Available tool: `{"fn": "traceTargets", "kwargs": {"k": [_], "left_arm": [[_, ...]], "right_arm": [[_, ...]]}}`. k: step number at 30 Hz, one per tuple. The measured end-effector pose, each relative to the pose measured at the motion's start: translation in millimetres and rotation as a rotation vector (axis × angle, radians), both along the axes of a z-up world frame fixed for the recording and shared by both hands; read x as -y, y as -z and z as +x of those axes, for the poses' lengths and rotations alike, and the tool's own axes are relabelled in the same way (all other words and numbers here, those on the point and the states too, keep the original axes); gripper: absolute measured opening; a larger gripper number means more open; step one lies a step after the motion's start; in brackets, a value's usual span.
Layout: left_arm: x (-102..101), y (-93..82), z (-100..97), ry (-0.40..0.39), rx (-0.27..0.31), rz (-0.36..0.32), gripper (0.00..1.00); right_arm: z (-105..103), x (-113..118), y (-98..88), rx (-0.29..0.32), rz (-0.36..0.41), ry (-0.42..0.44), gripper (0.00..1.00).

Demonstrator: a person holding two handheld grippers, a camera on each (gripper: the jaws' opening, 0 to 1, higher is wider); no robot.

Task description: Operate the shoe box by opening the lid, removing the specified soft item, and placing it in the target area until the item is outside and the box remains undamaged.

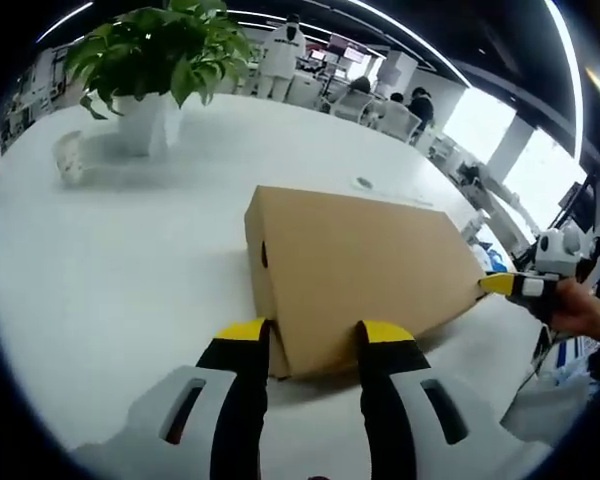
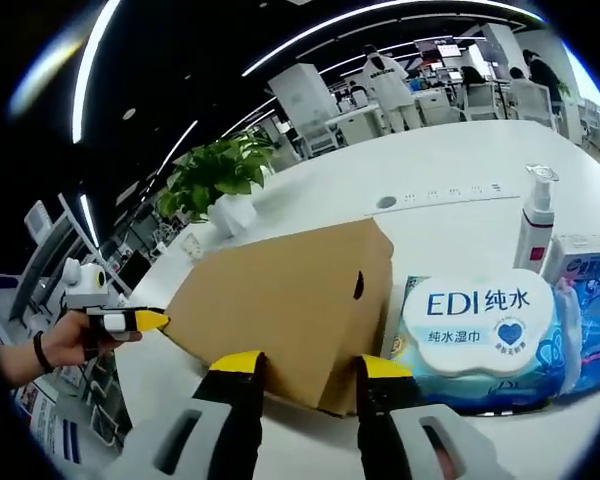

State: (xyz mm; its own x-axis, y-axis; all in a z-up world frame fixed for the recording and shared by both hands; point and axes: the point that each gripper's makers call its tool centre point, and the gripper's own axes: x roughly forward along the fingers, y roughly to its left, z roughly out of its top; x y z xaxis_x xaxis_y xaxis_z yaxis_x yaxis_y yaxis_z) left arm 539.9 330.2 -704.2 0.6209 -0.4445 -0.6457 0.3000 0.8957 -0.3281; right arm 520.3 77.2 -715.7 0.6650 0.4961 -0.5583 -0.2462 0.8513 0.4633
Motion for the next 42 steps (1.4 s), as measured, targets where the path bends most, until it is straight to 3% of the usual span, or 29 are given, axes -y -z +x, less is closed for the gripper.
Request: {"fn": "traceTargets", "kwargs": {"k": [20,24,26,32,34,42], "left_arm": [[4,-2.8,14.7,0.040,0.016,0.035,0.33],[6,-11.7,15.2,-0.008,0.013,-0.048,0.38],[5,-13.2,11.8,0.007,0.023,-0.021,0.39],[2,-25.6,-7.9,0.022,0.086,0.026,0.41],[5,-26.7,-16.9,0.032,0.089,0.024,0.45],[36,-40.2,-71.2,0.097,0.168,0.019,0.50]], "right_arm": [[8,4,-0.5,-0.001,-0.009,0.023,0.33],[6,8,-2.1,0.005,0.007,0.029,0.33],[3,14,-4.6,0.012,0.021,0.047,0.36],[-27,45,-17.9,0.087,-0.047,0.034,0.43],[-36,57,-25.6,0.117,0.024,0.081,0.46],[-114,101,-45.5,0.176,-0.040,0.126,0.53]]}}
